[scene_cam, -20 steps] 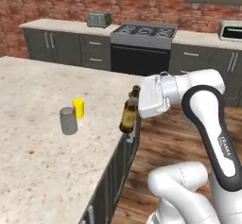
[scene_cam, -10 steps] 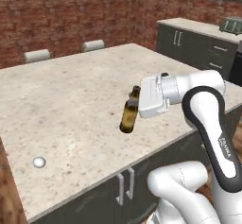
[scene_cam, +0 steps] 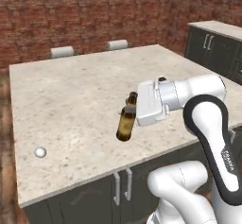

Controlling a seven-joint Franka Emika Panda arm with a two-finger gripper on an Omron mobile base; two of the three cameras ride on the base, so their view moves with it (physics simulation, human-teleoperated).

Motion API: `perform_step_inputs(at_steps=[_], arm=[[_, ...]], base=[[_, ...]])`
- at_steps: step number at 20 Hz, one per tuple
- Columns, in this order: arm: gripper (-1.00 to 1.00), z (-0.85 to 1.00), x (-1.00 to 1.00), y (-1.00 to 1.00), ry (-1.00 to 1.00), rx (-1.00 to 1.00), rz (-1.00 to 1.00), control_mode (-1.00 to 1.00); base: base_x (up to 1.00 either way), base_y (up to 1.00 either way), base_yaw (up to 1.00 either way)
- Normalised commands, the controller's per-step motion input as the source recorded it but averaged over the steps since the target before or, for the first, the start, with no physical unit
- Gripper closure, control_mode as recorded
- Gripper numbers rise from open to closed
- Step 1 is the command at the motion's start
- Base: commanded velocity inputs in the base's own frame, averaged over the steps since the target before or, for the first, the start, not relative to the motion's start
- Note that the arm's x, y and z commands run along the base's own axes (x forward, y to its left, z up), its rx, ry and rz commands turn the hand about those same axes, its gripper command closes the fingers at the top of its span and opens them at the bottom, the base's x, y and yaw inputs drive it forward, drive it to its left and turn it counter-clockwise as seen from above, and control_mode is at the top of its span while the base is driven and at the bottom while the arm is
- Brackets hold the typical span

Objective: Open the cabinet directly in front. Then move the beer and the cup to the dining counter with the jar on it.

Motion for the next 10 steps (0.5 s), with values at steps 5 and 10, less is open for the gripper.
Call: perform_step_inputs(at_steps=[5, 10], arm=[[1.0, 0.0, 0.0, 0.0, 0.0, 0.0, 0.0, 1.0], [1.0, 0.0, 0.0, 0.0, 0.0, 0.0, 0.0, 1.0]], base=[[0.0, -1.0, 0.18], [0.0, -1.0, 0.14]])
